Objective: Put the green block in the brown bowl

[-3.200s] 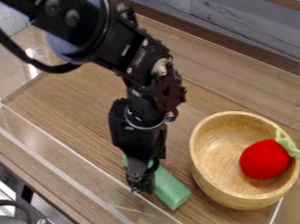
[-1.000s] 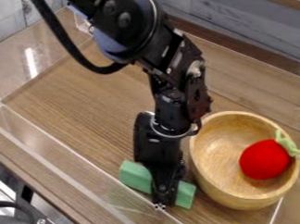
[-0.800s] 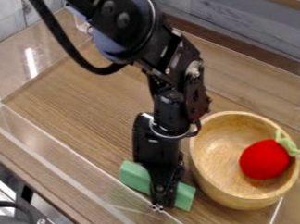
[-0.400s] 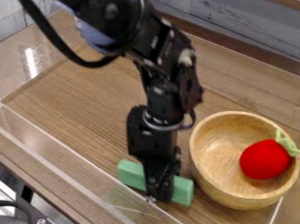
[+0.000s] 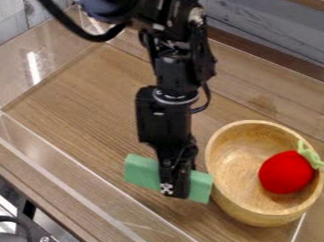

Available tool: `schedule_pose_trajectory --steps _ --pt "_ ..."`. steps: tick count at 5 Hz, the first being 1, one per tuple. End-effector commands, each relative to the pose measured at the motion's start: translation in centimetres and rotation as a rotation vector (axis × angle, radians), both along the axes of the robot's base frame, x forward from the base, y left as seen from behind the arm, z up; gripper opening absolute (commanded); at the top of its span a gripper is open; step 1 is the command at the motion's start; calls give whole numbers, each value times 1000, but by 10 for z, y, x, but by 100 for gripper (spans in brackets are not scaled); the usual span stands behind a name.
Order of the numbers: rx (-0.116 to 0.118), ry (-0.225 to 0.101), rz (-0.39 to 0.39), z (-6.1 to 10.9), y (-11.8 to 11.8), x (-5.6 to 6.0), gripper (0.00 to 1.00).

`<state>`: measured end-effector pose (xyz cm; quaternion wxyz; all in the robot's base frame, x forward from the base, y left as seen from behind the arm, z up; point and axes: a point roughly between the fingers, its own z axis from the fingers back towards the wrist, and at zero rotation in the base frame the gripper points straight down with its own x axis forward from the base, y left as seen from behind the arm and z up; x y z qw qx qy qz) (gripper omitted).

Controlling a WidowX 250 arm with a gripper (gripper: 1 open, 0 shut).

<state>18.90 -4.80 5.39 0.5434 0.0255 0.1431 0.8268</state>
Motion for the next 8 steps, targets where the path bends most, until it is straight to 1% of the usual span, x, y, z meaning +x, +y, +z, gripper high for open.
schedule_pose_trajectory --steps 1,3,4,6,7,8 --pt "-14 -38 45 -4 -9 17 0" --pt "-23 -38 70 13 -9 10 0" --pt "-22 -39 91 17 -10 7 0" --pt "-15 -41 91 10 -5 -1 0" --pt "-13 -42 62 15 7 -2 0" --pt "-18 -41 25 24 17 -3 0"
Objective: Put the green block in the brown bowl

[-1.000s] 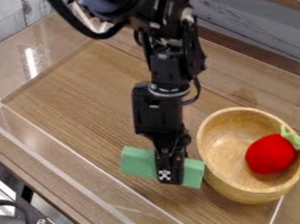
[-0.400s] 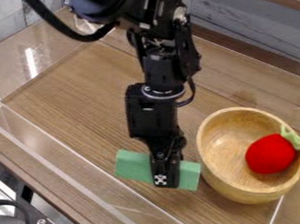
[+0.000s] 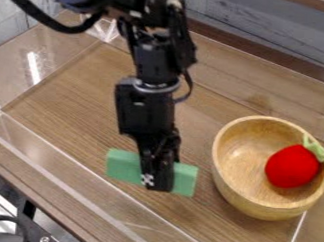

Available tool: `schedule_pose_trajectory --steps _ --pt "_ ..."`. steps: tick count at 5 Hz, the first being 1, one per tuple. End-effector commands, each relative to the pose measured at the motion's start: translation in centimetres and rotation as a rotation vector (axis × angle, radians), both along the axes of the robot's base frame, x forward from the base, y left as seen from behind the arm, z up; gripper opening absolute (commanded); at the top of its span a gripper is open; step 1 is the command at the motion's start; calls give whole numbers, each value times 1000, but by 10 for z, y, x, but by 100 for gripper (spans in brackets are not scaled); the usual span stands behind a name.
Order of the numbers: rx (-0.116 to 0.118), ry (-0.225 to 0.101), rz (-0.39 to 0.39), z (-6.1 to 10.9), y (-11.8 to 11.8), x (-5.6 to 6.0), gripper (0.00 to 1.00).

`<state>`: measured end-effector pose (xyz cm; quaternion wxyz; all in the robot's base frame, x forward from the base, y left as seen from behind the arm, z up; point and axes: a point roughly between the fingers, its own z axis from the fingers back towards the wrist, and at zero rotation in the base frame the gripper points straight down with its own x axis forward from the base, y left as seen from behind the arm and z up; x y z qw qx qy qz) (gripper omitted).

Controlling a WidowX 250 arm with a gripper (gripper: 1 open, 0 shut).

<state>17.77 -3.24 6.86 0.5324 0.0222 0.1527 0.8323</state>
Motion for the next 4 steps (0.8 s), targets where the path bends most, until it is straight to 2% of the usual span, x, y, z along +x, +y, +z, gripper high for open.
schedule_pose_trajectory --steps 1,2,3,4 --pt "-10 -49 -47 19 2 24 0" --pt "-17 -51 -71 30 6 42 0" --pt "-20 -60 -82 37 10 44 0" --pt "-19 -59 -101 36 11 43 0"
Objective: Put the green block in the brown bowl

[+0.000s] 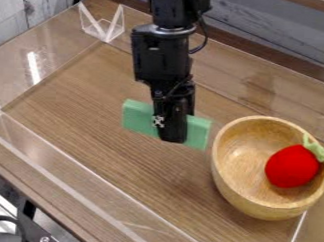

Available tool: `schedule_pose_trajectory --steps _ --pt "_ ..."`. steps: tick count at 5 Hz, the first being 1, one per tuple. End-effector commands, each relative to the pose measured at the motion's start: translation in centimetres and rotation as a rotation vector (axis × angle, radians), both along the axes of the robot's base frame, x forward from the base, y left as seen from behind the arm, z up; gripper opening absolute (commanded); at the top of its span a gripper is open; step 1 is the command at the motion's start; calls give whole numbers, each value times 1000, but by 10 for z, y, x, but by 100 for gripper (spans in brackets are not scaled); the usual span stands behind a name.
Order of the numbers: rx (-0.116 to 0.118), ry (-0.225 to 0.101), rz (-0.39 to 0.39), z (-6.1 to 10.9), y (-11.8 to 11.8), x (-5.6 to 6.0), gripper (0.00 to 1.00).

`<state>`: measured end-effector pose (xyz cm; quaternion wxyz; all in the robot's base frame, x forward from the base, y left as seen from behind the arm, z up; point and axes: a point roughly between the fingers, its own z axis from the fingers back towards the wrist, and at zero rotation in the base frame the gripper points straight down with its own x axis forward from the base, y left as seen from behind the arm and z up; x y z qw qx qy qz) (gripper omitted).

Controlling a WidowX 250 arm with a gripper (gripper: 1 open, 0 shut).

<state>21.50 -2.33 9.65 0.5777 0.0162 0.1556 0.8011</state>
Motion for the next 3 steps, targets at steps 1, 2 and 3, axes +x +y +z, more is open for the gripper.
schedule_pose_trajectory --steps 1,2,3 --pt "3 -39 26 16 -2 3 0" --pt "4 -38 43 22 -6 1 0" --pt "5 -37 28 24 -13 -3 0"
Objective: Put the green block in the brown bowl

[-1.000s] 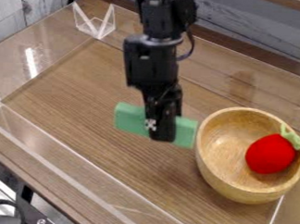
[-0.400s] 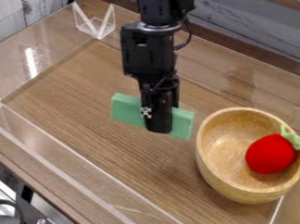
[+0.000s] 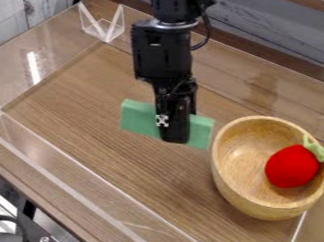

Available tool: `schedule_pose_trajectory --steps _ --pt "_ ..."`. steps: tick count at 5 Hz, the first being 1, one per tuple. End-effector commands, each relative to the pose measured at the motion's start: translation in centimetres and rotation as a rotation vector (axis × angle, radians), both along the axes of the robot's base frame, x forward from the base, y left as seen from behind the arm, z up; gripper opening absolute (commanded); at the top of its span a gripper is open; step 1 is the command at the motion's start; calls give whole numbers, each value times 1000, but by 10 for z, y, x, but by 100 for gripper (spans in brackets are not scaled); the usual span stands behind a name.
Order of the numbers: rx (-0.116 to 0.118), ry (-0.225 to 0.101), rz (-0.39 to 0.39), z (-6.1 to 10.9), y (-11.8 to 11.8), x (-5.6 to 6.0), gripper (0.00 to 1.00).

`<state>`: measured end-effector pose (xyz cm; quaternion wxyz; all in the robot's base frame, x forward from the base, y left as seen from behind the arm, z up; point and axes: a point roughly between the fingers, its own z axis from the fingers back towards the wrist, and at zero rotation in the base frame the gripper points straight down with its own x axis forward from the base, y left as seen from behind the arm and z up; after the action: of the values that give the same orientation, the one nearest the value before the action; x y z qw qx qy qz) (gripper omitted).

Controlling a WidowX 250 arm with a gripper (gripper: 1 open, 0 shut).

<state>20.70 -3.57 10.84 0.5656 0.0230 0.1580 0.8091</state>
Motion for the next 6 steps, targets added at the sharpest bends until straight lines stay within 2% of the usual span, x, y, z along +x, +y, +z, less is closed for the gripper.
schedule_pose_trajectory --steps 1,2,3,5,6 --pt "-1 -53 -12 14 -8 1 0" --pt "2 -57 13 15 -3 -4 0" --pt "-2 -60 23 14 -25 -5 0" --pt "-10 -59 13 -6 -87 0 0" --pt "-8 -62 -44 -3 -105 -1 0"
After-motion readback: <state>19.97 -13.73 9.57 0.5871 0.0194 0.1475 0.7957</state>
